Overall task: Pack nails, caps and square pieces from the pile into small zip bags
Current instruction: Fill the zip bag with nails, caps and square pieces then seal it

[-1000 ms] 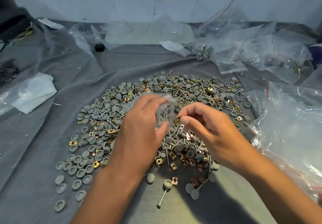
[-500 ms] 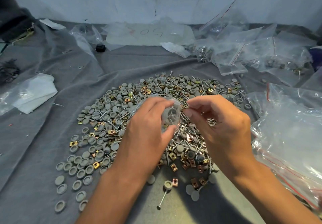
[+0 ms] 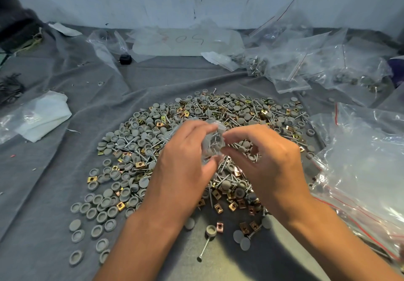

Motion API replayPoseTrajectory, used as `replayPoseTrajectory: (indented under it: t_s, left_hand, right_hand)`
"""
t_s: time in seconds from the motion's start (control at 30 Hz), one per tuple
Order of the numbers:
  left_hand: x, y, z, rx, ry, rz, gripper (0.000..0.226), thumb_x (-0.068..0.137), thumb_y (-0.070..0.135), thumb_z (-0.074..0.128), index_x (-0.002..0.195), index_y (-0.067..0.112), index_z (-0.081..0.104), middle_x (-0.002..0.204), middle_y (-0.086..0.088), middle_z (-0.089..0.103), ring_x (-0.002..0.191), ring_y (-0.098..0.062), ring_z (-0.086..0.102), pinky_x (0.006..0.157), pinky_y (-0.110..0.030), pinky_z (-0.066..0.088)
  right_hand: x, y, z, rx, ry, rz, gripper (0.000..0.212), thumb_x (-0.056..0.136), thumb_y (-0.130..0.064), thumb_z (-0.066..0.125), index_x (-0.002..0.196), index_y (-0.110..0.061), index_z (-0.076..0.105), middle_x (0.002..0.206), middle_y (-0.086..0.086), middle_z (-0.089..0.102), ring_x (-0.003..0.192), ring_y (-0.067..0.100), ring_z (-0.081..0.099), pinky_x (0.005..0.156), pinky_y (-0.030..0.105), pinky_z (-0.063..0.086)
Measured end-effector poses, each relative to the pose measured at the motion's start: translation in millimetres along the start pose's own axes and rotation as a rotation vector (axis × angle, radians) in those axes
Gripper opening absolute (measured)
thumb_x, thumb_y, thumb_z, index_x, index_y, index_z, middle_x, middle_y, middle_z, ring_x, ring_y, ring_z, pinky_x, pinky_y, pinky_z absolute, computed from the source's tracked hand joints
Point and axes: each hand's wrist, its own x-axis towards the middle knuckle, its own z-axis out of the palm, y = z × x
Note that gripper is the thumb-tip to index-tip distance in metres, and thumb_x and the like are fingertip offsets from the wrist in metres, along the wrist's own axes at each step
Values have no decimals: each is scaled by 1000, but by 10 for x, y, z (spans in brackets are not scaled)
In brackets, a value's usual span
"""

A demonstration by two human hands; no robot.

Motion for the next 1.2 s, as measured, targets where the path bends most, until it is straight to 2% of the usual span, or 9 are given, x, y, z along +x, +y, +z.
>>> replayPoseTrajectory:
  t_s: [0.1,0.17,0.23,0.3,0.43,0.7,0.8,1.0,1.2]
  left_hand:
    - [-4,-9,-12,5,-3,-8,59,78,31,75,134,23,57,122,16,55,90,3,49,95,1,36]
    - [-7,-8,-15,5,-4,-12,59,78,34,70,134,23,57,122,15,56,90,5,47,94,3,34]
    - [-9,-6,-14,8,-10,-16,59,78,36,68,134,23,56,123,16,55,90,4,48,93,5,33]
    - [-8,-11,-7,13,-12,-20,58,79,35,71,134,24,56,123,16,55,88,3,49,93,4,33]
    - [-6,-24,2,20,-10,-16,60,79,30,77,134,23,57,124,16,55,88,2,48,92,4,34]
    - [-12,-31,3,18,-4,-17,59,79,28,79,134,24,57,121,17,55,87,4,46,91,4,33]
    - [-15,-36,8,22,-6,-23,59,79,28,79,134,24,56,122,17,55,87,3,47,90,6,31]
    - [-9,-31,12,26,1,-16,59,79,29,78,133,24,57,122,17,55,86,5,47,89,6,33]
    - [-12,-36,15,27,-4,-17,59,80,27,79,134,24,56,123,17,55,85,4,47,90,6,32]
  right_hand:
    - [28,49,-126,61,-142,61,14,83,-25,74,96,-23,70,86,-17,66,79,1,62,73,8,45]
    - [24,102,-212,44,-485,152,16,81,-39,74,94,-39,64,85,-23,62,83,-2,61,72,14,51]
    - [-33,125,-234,-91,-804,133,26,80,-50,76,99,-44,60,94,-25,58,89,-4,57,79,24,53]
    - [-83,97,-203,-253,-921,49,38,80,-58,73,112,-45,56,105,-24,54,98,0,48,85,28,50]
    - [-40,10,-164,-394,-931,-44,33,91,-55,61,121,-42,56,114,-21,56,98,8,37,82,29,43]
    - [-87,-31,-141,-392,-874,-46,12,96,-37,49,106,-37,54,102,-18,56,89,9,30,73,29,42]
    - [-81,2,-137,-392,-853,-54,16,95,-37,49,109,-39,56,100,-19,59,89,9,36,68,27,37]
    - [-109,-13,-128,-340,-877,-85,32,94,-41,51,125,-41,58,108,-18,61,94,10,39,79,30,46]
    - [-120,-25,-133,-351,-906,-111,29,93,-40,53,121,-43,58,106,-19,61,91,11,40,77,29,41]
